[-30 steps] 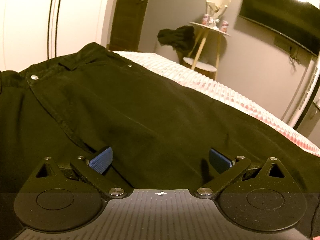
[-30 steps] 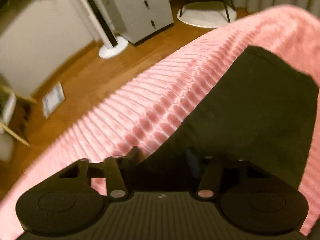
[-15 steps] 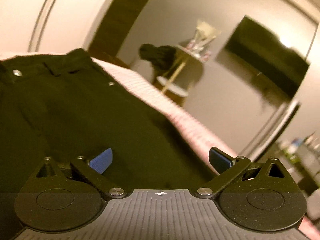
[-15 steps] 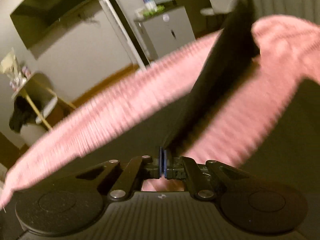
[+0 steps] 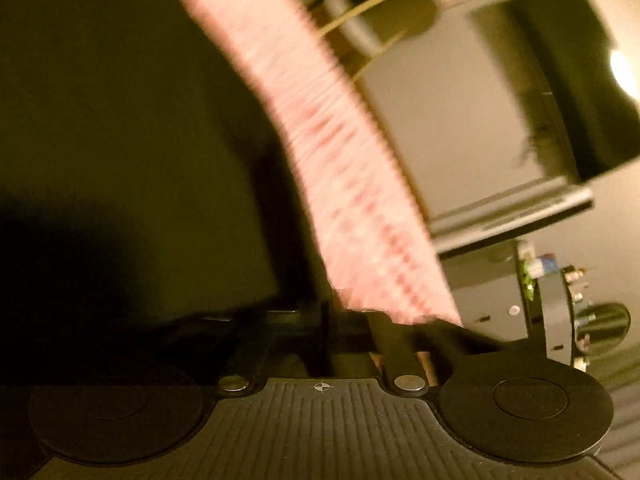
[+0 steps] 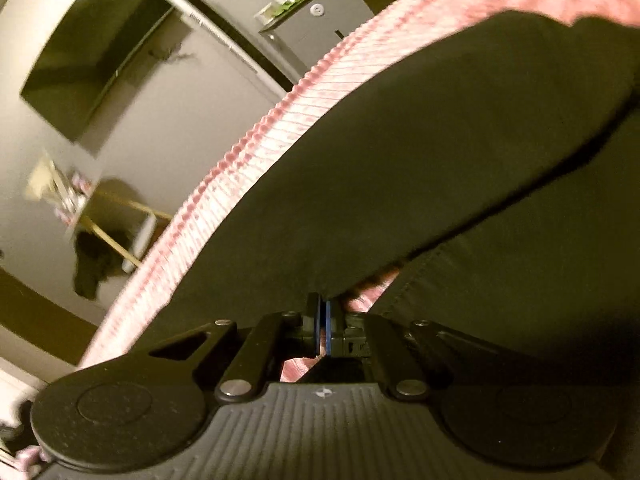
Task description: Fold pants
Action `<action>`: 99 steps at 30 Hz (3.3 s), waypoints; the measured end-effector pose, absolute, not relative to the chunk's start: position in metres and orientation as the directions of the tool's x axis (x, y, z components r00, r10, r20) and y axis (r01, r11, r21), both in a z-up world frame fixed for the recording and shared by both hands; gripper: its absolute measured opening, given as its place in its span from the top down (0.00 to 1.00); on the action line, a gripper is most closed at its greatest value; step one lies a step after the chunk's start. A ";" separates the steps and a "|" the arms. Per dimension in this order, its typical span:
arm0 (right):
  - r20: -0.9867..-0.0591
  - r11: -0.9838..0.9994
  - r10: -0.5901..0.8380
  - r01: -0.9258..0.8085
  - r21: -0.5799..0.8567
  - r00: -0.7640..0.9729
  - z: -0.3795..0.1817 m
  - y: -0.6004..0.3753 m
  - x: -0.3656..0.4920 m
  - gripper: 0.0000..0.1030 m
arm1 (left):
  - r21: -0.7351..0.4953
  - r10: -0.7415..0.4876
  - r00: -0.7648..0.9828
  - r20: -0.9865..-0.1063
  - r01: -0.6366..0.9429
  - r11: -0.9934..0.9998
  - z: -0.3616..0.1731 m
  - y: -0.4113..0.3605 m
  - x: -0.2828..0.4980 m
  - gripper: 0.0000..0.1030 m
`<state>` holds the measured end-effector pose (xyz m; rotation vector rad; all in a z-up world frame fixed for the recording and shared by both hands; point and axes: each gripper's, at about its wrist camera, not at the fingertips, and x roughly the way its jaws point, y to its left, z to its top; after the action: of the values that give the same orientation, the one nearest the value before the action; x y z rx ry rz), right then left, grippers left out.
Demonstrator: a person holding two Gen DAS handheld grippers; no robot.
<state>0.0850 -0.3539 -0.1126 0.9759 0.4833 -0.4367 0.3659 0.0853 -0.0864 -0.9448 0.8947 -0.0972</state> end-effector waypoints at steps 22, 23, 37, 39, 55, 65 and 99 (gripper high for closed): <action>-0.519 0.487 -0.315 0.605 0.630 0.795 -0.071 -0.378 -0.113 0.95 | -0.597 -0.283 0.669 -0.688 -0.298 0.745 -0.030 0.123 0.052 0.77; -0.528 0.484 -0.299 0.603 0.634 0.795 -0.074 -0.378 -0.114 0.95 | -0.607 -0.272 0.671 -0.689 -0.330 0.723 -0.029 0.128 0.050 0.64; -0.499 0.257 -0.176 0.529 0.809 0.849 -0.129 -0.444 -0.086 0.57 | -0.607 -0.109 0.759 -0.642 -0.417 0.677 0.006 0.172 0.050 0.08; -0.509 0.252 -0.180 0.539 0.804 0.842 -0.134 -0.455 -0.072 0.57 | -0.595 -0.071 0.748 -0.660 -0.462 0.658 0.001 0.179 0.054 0.08; -0.464 0.549 -0.380 0.598 0.583 0.800 -0.043 -0.448 -0.043 0.97 | -0.583 -0.002 0.745 -0.667 -0.521 0.624 0.002 0.252 0.046 0.07; -0.605 0.524 -0.355 0.688 0.503 0.713 -0.100 -0.454 -0.060 0.93 | -0.600 -0.054 0.735 -0.676 -0.507 0.620 -0.043 0.310 0.069 0.07; -0.645 0.580 -0.406 0.728 0.365 0.647 -0.094 -0.439 -0.085 0.91 | -0.588 -0.044 0.730 -0.682 -0.511 0.628 -0.045 0.336 0.039 0.75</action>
<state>-0.0853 -0.4391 -0.0935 0.6620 0.5389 -0.7014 0.0389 0.3357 -0.0452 -0.8644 0.7195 0.2954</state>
